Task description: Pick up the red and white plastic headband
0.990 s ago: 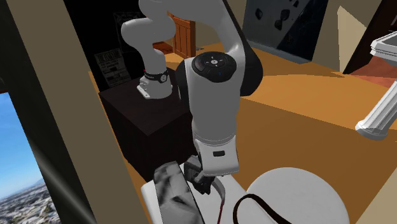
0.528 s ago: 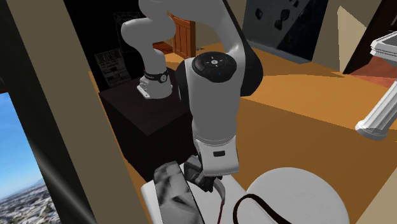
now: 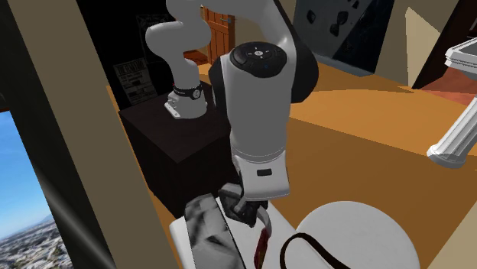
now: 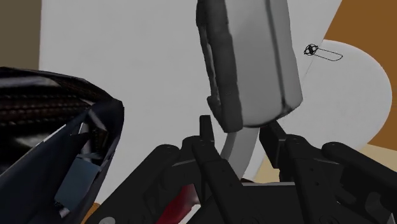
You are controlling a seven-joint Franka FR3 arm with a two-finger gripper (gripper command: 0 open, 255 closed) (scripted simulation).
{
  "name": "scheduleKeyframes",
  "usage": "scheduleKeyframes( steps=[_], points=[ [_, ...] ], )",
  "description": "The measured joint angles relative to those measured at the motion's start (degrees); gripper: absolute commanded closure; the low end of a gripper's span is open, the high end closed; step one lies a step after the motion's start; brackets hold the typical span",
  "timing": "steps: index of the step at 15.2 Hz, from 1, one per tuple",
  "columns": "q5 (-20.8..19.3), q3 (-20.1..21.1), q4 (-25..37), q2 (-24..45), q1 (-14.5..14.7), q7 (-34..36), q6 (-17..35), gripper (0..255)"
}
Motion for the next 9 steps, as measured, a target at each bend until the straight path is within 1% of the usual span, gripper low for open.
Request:
scheduleKeyframes(
  steps=[9],
  points=[
    [-1.4,-0.8,1.8,-3.5,0.4,1.0,-5.2,255]
  ],
)
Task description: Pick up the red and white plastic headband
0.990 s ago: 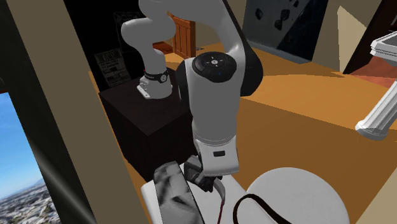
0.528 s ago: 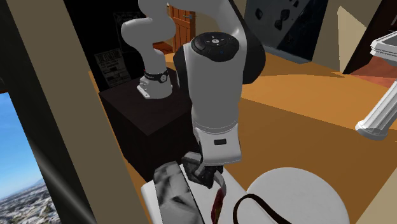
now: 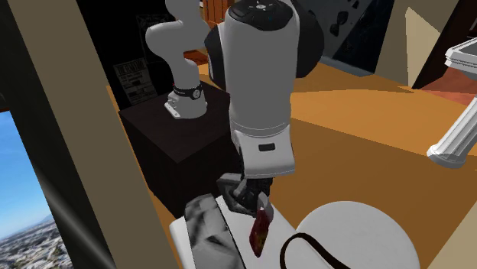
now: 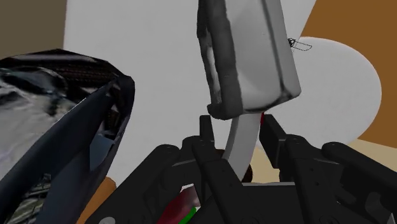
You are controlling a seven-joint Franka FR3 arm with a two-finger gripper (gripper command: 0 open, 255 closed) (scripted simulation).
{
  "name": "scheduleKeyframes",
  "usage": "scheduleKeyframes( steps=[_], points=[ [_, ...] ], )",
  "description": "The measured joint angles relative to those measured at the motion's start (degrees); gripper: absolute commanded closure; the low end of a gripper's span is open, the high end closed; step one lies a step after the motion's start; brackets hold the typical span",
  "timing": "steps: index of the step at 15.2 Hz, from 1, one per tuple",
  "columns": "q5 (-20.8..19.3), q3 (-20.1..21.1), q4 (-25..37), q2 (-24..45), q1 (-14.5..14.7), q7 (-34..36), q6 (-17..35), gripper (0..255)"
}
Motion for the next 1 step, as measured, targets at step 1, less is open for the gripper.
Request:
scheduleKeyframes(
  steps=[1],
  points=[
    [-0.1,0.0,0.1,-0.2,0.0,0.1,-0.3,255]
  ],
)
